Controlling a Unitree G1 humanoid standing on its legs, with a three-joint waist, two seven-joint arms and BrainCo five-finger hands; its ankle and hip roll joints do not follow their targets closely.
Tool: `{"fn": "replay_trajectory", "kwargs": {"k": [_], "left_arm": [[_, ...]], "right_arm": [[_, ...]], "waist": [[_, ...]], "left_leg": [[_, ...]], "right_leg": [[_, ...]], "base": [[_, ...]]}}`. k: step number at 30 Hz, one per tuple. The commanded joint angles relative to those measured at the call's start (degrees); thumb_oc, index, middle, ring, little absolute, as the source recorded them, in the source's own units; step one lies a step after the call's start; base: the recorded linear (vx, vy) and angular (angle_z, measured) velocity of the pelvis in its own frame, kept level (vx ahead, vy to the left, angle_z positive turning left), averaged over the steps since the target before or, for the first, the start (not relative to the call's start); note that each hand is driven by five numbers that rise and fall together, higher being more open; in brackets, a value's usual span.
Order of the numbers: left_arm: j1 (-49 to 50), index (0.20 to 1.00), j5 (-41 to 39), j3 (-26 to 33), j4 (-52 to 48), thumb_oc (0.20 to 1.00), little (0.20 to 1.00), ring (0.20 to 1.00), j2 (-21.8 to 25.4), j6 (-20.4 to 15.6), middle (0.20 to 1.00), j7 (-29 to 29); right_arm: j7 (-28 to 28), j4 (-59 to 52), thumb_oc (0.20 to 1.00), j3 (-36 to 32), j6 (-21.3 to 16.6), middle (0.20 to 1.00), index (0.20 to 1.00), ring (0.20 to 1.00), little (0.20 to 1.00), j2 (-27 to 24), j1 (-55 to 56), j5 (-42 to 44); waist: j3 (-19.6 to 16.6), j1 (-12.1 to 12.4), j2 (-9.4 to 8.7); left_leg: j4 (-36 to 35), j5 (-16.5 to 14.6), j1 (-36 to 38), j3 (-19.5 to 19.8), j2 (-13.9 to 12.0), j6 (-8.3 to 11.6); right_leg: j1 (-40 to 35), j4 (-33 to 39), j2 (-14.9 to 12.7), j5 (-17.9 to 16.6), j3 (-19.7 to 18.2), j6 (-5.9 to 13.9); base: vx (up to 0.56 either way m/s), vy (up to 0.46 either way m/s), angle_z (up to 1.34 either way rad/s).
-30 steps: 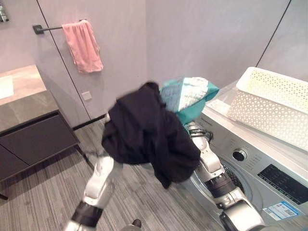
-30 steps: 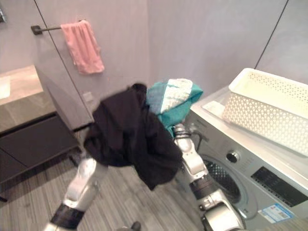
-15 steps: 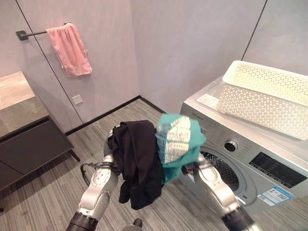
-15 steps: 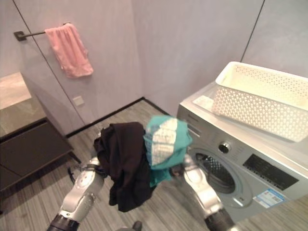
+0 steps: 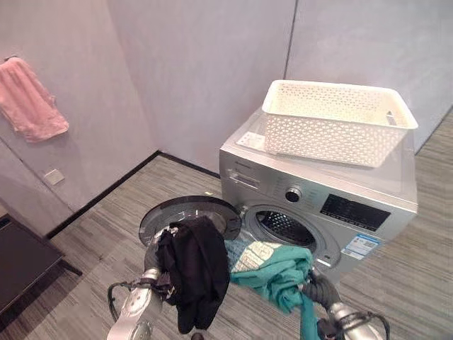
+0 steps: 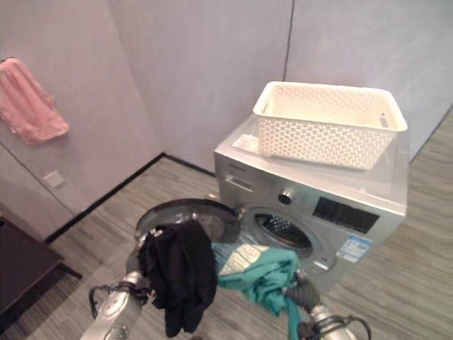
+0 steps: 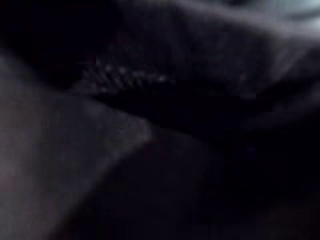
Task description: Grab the laundry basket,head to the washer,open it,put in the laundry and shut it.
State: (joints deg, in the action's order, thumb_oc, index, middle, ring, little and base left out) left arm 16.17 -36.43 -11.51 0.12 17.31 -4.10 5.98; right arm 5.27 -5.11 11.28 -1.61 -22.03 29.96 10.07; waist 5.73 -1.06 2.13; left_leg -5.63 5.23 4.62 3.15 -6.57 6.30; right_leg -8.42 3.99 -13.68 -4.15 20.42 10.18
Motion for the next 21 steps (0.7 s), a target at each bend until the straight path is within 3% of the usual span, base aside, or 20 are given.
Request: {"fn": "replay_trajectory", "kwargs": {"k": [1, 5, 8, 13, 21], "left_arm": [[-4.58, 0.200, -3.42, 1.12, -2.63, 0.200, 0.200, 0.200, 2.29, -3.21, 0.200, -1.85], [-5.99, 0.200, -3.40, -0.17, -0.89, 0.200, 0.200, 0.200, 1.73, -4.03, 0.200, -1.29], [-13.07, 0.200, -3.18, -4.00, 0.51, 0.200, 0.200, 0.200, -0.07, -4.66, 0.200, 0.45], [-30.68, 0.200, -3.15, -14.71, 2.25, 0.200, 0.200, 0.200, -3.99, -5.76, 0.200, 4.56], [-39.20, 0.200, -2.89, -18.26, 3.68, 0.200, 0.200, 0.200, -6.02, -6.70, 0.200, 7.15]], "right_arm": [[0.60, 0.62, 0.200, 3.07, -2.67, 0.200, 0.200, 0.200, 0.200, 0.94, -9.57, 3.16], [-3.71, 8.58, 0.200, 3.65, -2.93, 0.200, 0.200, 0.200, 0.200, 1.83, -12.54, 0.73], [-9.25, 15.43, 0.200, 4.07, -3.18, 0.200, 0.200, 0.200, 0.200, 3.57, -20.43, -0.26], [-15.06, 16.31, 0.200, 7.65, -3.03, 0.200, 0.200, 0.200, 0.200, 5.68, -30.56, 0.46], [-23.99, 20.22, 0.200, 5.00, -3.55, 0.200, 0.200, 0.200, 0.200, 8.17, -41.39, 0.04]], "waist": [[2.70, 1.00, -0.06], [7.07, -0.05, 2.42], [9.78, -0.76, 3.72], [14.28, -2.28, 3.38], [17.04, -1.74, 2.78]], "left_leg": [[0.63, -7.58, -0.17, -3.09, 1.04, -3.18], [1.25, -7.48, -2.74, -4.05, 3.78, -4.37], [2.67, -7.17, -6.01, -4.21, 5.39, -5.20], [5.62, -6.85, -13.04, -4.54, 6.97, -6.42], [8.33, -6.35, -19.73, -3.60, 7.77, -6.78]], "right_leg": [[0.62, -4.81, -3.22, 5.79, 1.37, -0.59], [4.24, -5.49, -6.02, 4.39, -0.28, 0.09], [7.90, -6.70, -7.70, 3.37, -1.62, 0.38], [14.92, -9.12, -9.94, 1.88, -3.06, 0.42], [19.25, -9.92, -11.12, 0.57, -2.36, 0.55]], "base": [[-0.10, 0.120, -0.35], [-0.13, 0.165, -0.02], [-0.16, 0.162, 0.03], [-0.12, 0.103, 0.03], [-0.07, 0.014, 0.01]]}}
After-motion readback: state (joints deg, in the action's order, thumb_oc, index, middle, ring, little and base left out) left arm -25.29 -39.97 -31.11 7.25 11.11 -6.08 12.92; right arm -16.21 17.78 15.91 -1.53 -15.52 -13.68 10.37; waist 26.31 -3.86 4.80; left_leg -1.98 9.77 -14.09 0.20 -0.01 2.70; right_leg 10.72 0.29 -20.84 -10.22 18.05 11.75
